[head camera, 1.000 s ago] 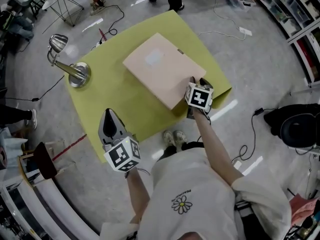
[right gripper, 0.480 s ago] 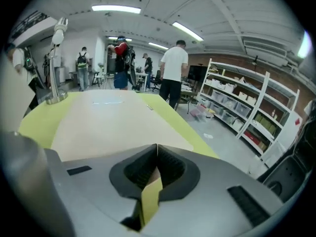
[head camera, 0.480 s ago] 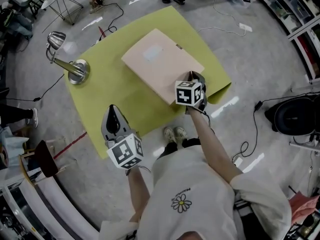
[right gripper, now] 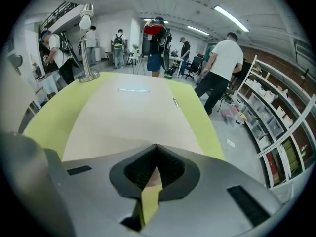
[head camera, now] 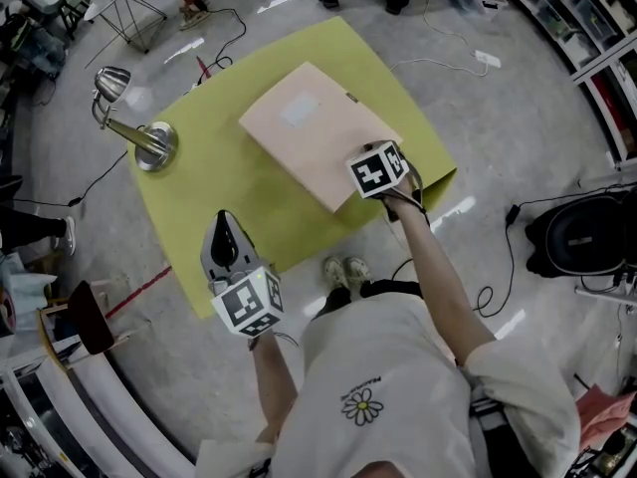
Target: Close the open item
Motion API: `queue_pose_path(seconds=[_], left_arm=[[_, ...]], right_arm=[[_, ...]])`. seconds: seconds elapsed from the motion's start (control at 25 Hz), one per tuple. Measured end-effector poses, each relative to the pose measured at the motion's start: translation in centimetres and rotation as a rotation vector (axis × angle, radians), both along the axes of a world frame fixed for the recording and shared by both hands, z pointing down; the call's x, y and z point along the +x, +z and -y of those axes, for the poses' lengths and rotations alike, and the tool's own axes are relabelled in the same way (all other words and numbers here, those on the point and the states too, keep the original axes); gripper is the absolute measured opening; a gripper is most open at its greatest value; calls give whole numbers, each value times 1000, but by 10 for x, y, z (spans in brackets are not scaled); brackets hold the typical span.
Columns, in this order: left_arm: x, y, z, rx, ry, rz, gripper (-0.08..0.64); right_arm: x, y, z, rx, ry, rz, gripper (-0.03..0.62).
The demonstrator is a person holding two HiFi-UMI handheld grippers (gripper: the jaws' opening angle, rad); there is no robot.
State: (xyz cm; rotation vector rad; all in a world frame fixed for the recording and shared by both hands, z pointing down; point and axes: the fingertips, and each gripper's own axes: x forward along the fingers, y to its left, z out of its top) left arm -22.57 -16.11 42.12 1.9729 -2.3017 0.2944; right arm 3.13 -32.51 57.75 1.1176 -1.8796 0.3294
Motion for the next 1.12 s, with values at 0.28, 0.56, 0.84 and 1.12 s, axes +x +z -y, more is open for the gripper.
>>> queue_pose_path(seconds=[0.28,0.56,0.84,1.12], left_arm=[[13,3,0,-14,13,24,14],[21,-7,1,1,12,28,14],[33,-21,0,42,20,20,14],[32,-44,-1,92,10,19,14]], right_arm=[[-5,6,1,-73,-152,-102,11],[-2,6,2,-149,-125,-20,11],[-1,4,-2,-44,-136,-32,11],[3,-4,1,-110,-75,24,11]])
